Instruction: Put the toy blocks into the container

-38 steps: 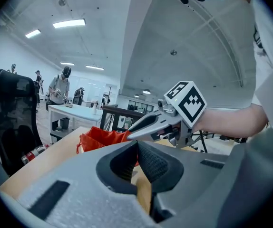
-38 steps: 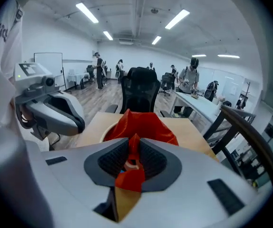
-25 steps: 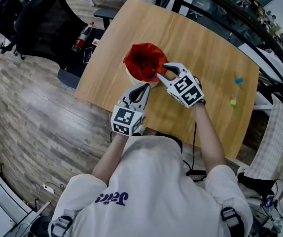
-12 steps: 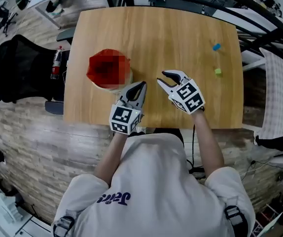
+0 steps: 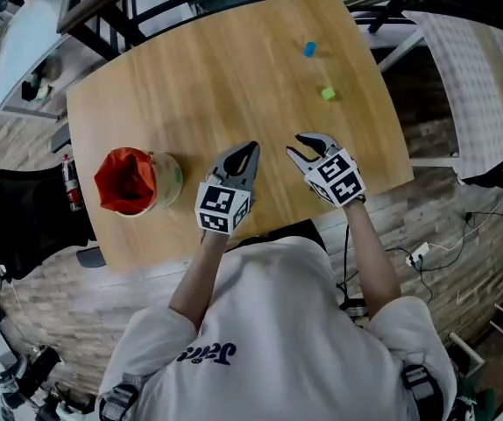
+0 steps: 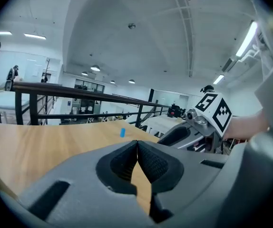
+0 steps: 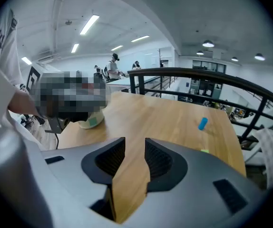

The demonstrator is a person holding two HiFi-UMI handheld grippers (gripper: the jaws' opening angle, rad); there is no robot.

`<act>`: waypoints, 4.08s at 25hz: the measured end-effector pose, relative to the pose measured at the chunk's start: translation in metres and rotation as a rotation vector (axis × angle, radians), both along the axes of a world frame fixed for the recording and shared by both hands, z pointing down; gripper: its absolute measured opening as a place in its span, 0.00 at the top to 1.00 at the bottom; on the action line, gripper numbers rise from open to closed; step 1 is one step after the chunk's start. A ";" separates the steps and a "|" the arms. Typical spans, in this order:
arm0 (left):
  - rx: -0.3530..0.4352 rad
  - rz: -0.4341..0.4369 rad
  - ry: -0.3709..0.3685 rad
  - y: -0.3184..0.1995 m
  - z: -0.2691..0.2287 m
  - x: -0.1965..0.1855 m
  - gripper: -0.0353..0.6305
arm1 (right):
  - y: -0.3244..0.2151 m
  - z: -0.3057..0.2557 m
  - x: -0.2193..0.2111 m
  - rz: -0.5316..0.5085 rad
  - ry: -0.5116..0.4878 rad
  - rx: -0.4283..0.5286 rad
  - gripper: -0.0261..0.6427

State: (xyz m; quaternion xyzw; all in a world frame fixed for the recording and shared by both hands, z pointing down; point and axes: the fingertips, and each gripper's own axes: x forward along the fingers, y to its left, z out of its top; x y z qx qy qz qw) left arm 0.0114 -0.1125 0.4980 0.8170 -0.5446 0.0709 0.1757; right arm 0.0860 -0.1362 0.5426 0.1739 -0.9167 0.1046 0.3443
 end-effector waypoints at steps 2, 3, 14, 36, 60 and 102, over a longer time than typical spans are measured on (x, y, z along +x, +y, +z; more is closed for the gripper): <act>-0.014 0.039 -0.005 -0.020 0.008 0.019 0.93 | -0.019 0.011 0.029 0.060 0.016 -0.020 0.77; -0.021 0.057 -0.008 -0.030 0.012 0.028 0.93 | -0.028 0.017 0.043 0.088 0.024 -0.029 0.77; -0.093 0.185 -0.039 -0.123 0.064 0.089 0.93 | -0.127 0.081 0.128 0.188 0.139 -0.095 0.76; -0.157 0.096 -0.013 -0.157 0.104 0.085 0.93 | -0.202 0.139 0.096 0.247 0.254 -0.074 0.76; -0.008 -0.188 0.000 -0.003 0.001 -0.050 0.93 | -0.052 -0.029 -0.063 -0.065 0.078 0.115 0.77; 0.047 -0.685 0.016 0.220 -0.024 -0.234 0.93 | 0.185 -0.074 -0.327 -0.785 0.031 0.176 0.76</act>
